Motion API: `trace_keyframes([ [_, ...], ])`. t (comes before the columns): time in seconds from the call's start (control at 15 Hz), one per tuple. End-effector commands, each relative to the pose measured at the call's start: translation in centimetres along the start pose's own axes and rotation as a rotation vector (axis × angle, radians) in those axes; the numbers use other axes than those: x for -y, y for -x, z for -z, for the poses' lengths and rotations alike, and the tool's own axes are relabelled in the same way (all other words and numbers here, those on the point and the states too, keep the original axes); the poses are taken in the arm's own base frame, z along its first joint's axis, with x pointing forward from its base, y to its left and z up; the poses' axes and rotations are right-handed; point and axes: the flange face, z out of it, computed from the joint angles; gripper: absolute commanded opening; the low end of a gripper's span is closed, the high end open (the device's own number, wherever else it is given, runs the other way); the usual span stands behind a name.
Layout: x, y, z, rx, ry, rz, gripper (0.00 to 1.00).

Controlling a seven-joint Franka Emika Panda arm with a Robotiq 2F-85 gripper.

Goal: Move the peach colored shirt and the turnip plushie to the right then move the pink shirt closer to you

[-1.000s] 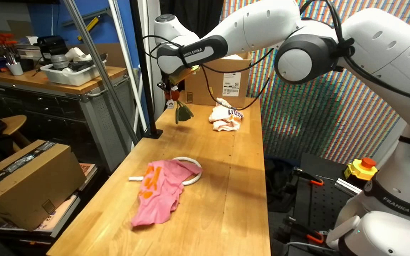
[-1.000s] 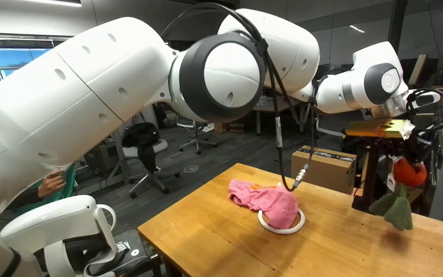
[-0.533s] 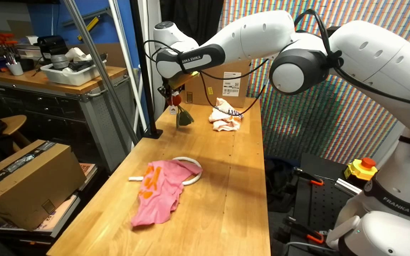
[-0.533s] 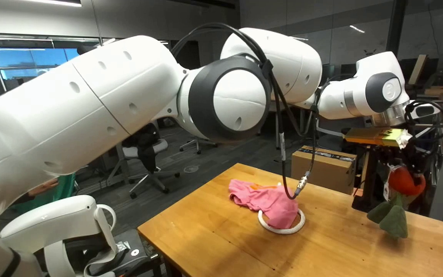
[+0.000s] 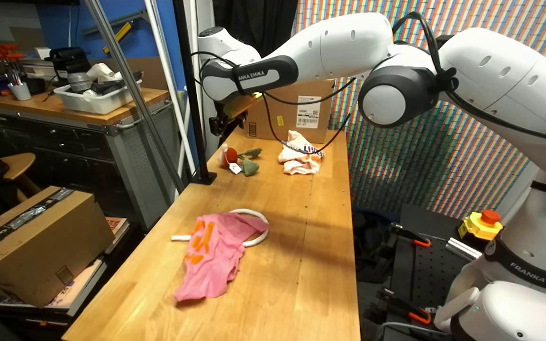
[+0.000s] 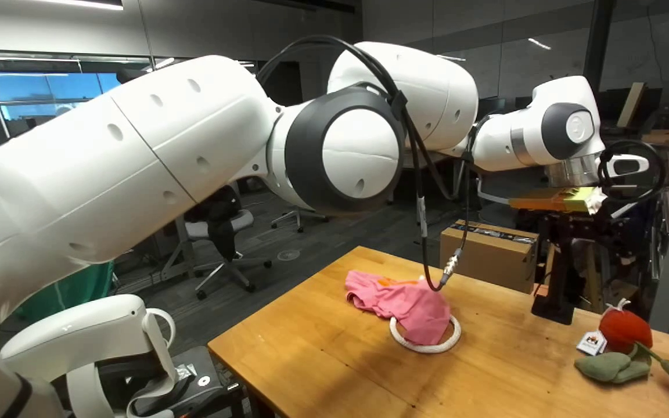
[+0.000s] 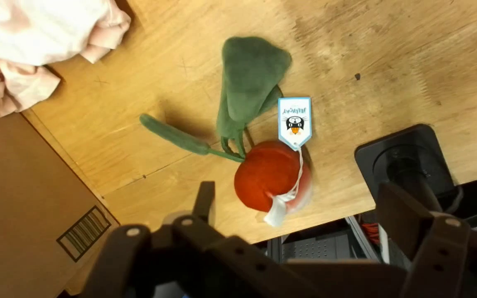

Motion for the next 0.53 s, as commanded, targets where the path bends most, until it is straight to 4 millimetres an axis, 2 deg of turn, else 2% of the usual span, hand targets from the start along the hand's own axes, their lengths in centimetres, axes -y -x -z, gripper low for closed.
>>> trace_keyframes([
  [0.0,0.8,0.7,3.0,0.066,-0.023,0.07,1.0],
  [0.47,4.8,4.8,7.4,0.297,-0.169,0.319,1.0],
])
